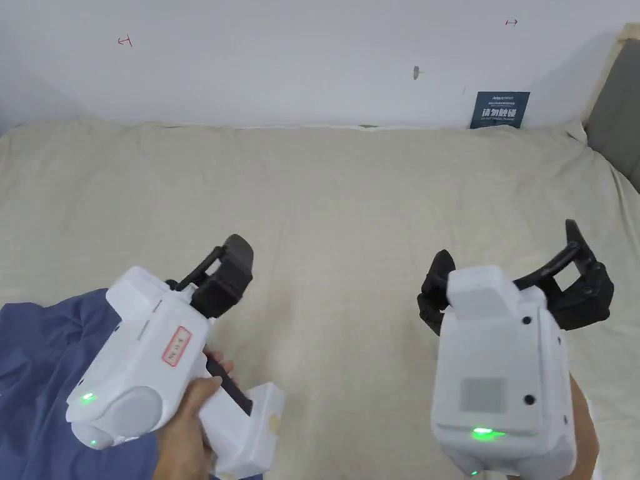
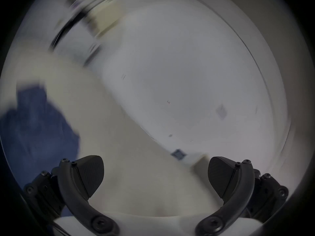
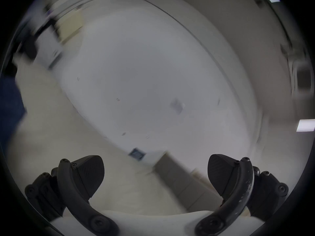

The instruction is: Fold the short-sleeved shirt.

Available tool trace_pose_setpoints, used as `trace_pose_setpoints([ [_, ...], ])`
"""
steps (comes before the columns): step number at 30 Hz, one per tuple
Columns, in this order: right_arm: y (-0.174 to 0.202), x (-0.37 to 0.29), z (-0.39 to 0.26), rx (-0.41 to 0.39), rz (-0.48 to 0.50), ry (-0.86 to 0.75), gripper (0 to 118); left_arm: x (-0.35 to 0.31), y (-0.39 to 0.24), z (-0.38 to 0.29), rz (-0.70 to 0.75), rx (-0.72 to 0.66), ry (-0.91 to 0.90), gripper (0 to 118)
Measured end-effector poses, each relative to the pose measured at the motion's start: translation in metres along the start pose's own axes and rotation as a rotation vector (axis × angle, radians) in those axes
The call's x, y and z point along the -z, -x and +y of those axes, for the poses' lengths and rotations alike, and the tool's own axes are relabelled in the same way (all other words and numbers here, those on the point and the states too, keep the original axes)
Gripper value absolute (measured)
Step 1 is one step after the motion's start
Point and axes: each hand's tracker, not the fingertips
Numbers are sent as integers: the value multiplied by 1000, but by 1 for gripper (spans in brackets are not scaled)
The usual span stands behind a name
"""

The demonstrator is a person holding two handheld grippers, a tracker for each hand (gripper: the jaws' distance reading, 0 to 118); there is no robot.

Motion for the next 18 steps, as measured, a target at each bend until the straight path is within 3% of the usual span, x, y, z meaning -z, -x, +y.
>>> trace_pose_setpoints([
  [3,-17,9,-7,259,119,99,118,0,-22,-10,74,428,-66,118],
  [4,-20,11,-10,336,158,116,118,0,-25,-16,94,524,-87,118],
  [6,-24,14,-18,415,220,137,118,1,-27,-25,106,649,-92,118],
  [9,-22,14,-21,434,224,153,118,1,-27,-33,109,709,-98,118],
  [18,-20,10,-19,409,214,141,118,2,-20,-29,115,613,-85,118],
])
